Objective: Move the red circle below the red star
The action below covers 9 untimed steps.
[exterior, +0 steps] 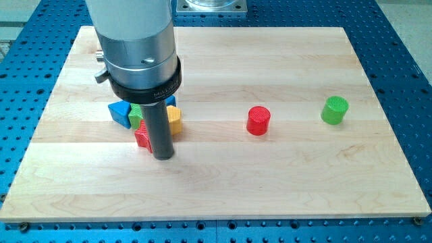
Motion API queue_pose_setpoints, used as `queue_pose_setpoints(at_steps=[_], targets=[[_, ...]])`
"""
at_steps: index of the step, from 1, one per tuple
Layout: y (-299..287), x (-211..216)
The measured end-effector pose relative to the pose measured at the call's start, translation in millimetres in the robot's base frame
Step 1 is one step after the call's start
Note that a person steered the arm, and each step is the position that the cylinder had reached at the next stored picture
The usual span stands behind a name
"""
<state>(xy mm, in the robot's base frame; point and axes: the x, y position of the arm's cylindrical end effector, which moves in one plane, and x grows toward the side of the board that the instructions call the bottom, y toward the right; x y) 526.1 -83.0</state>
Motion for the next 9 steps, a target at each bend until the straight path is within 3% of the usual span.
queue_pose_setpoints(at_steps=[1,2,3,4,5,6,7,8,9], targets=[[5,-2],[53,31],[131,36],[186,-4],[193,-49],[190,-65],[96,-46],[91,-22],[105,-67]])
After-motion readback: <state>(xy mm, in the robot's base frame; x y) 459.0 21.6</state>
